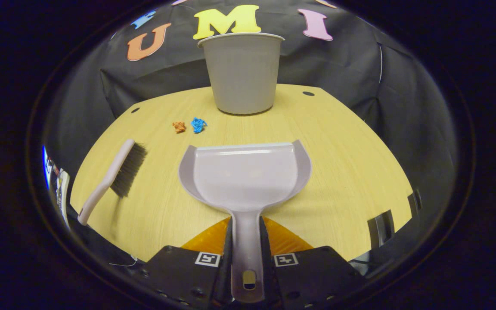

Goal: Pick up the small broom and dustpan from the desktop, sweep the trash into the dustpan with the broom, and then empty the trash into the garbage bin.

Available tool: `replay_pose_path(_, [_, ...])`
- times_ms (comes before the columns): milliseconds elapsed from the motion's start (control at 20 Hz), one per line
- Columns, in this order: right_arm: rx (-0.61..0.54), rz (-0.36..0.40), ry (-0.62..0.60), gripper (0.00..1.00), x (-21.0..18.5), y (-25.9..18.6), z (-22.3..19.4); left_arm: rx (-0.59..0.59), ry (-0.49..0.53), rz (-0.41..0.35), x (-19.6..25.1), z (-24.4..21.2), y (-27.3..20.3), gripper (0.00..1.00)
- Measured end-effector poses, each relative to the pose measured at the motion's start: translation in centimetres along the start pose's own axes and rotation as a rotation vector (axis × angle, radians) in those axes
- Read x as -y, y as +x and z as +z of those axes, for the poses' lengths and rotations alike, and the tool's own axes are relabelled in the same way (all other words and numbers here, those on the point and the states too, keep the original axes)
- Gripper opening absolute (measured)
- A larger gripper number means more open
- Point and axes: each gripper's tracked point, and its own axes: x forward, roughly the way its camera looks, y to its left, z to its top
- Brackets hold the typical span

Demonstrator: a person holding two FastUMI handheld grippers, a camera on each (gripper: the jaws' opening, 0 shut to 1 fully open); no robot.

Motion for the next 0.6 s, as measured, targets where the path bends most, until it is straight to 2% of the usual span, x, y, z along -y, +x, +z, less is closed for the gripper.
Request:
replay_pose_path(50, [-0.005,-0.003,0.003,0.3,-0.1,0.1,-0.1,-0.013,-0.002,-0.001,-0.2,-0.5,0.0,0.96])
replay_pose_path(100, [-0.009,-0.003,0.001,0.25,-0.2,0.0,0.0,-0.027,-0.002,-0.003,-0.3,-1.0,0.1,0.96])
replay_pose_path(250, [-0.015,-0.004,-0.011,0.25,0.0,0.0,0.2,-0.067,0.018,-0.007,-0.9,-2.9,0.6,0.96])
replay_pose_path(450, [-0.023,0.0,-0.017,0.28,0.2,0.1,0.1,-0.182,0.027,-0.047,-1.1,-7.8,1.3,0.97])
replay_pose_path(600, [-0.034,0.006,-0.017,0.25,0.5,-0.1,0.0,-0.279,0.024,-0.071,-1.1,-12.1,1.6,0.97])
